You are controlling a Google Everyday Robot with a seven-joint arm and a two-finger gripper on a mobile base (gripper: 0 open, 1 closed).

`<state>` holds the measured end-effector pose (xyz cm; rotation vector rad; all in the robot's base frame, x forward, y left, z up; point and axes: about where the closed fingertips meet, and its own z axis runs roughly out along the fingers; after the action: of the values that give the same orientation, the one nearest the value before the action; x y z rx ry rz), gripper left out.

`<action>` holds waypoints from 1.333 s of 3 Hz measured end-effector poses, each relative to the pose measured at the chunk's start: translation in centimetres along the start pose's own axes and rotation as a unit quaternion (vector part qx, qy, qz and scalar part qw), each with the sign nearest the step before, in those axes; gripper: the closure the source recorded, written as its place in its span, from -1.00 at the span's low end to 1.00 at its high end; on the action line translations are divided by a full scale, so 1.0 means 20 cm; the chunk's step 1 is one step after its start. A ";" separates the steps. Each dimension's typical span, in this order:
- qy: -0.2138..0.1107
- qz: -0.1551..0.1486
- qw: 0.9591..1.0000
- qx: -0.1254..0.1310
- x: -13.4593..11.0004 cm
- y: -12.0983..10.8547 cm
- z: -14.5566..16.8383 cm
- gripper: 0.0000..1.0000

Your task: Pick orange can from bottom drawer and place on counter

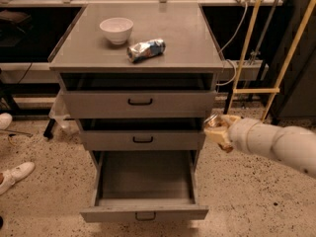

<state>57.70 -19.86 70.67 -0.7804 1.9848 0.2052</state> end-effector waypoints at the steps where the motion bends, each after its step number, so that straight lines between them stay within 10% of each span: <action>1: -0.008 -0.010 0.999 0.039 -0.10 -0.08 -0.22 1.00; 3: -0.010 -0.015 0.998 0.060 -0.26 -0.17 -0.22 1.00; 4: -0.024 -0.038 0.992 0.120 -0.62 -0.42 -0.29 1.00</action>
Offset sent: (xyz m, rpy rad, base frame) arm -0.0149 -0.0182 0.0452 -0.0279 -0.0574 -0.0447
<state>62.74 -23.59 85.41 -0.6864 1.8887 -0.0580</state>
